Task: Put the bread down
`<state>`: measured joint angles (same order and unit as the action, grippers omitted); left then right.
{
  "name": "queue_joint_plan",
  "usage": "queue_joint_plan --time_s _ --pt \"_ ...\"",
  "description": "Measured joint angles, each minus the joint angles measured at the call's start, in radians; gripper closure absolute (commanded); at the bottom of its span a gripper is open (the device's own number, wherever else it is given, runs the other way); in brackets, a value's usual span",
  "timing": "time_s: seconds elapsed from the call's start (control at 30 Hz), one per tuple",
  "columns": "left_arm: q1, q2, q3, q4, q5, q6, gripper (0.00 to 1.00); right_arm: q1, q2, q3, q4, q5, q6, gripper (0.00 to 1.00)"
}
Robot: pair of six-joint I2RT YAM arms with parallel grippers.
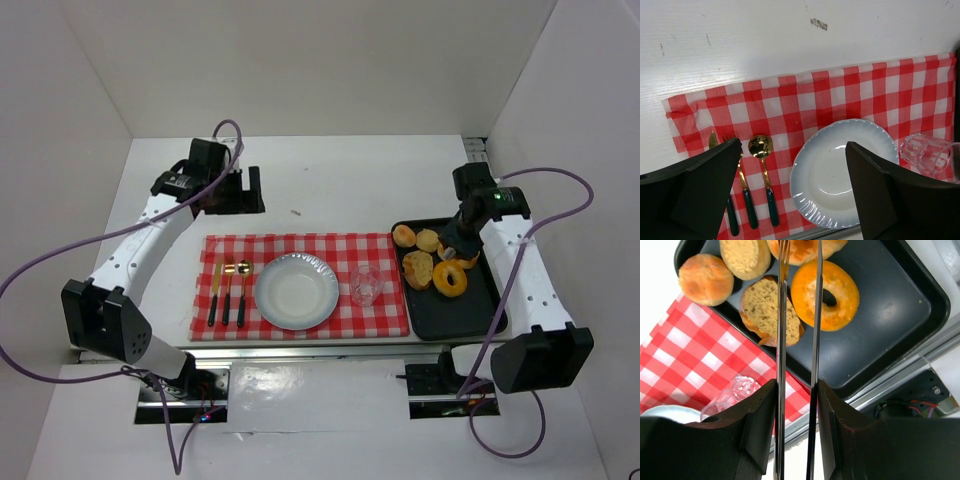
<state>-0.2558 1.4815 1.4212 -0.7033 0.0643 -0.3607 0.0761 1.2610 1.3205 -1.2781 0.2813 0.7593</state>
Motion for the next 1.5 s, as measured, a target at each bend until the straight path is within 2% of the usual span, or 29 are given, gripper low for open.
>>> queue_joint_plan --time_s 0.3,0.8,0.87,0.97,1.0,1.13,1.2,1.33,1.5 --pt "-0.028 0.011 0.000 -0.008 -0.025 0.000 0.01 -0.047 0.018 0.000 0.079 -0.082 -0.069 0.55" --pt "-0.031 0.011 0.000 -0.008 -0.045 0.000 0.01 -0.060 0.051 -0.045 0.128 -0.099 -0.082 0.52" --pt "-0.031 0.011 0.000 -0.008 -0.049 -0.001 0.01 -0.062 0.052 -0.059 0.131 -0.098 -0.085 0.55" --pt "-0.031 0.012 0.000 -0.008 -0.053 0.000 0.01 -0.074 0.052 -0.083 0.134 -0.101 -0.089 0.65" --pt "-0.031 0.013 0.000 -0.008 -0.054 0.000 0.01 -0.077 0.052 -0.089 0.134 -0.104 -0.091 0.73" --pt "-0.031 0.016 0.000 -0.008 -0.061 0.000 0.01 -0.082 0.053 -0.085 0.137 -0.106 -0.096 0.88" --pt "-0.031 0.016 0.000 -0.008 -0.066 0.000 0.01 -0.083 0.053 -0.072 0.136 -0.102 -0.098 0.89" --pt "-0.031 0.016 0.000 -0.008 -0.071 0.000 0.01 -0.086 0.053 -0.013 0.119 -0.078 -0.102 0.99" --pt "-0.031 0.016 0.000 -0.010 -0.095 0.002 0.01 -0.088 0.054 0.123 0.106 -0.049 -0.122 1.00"
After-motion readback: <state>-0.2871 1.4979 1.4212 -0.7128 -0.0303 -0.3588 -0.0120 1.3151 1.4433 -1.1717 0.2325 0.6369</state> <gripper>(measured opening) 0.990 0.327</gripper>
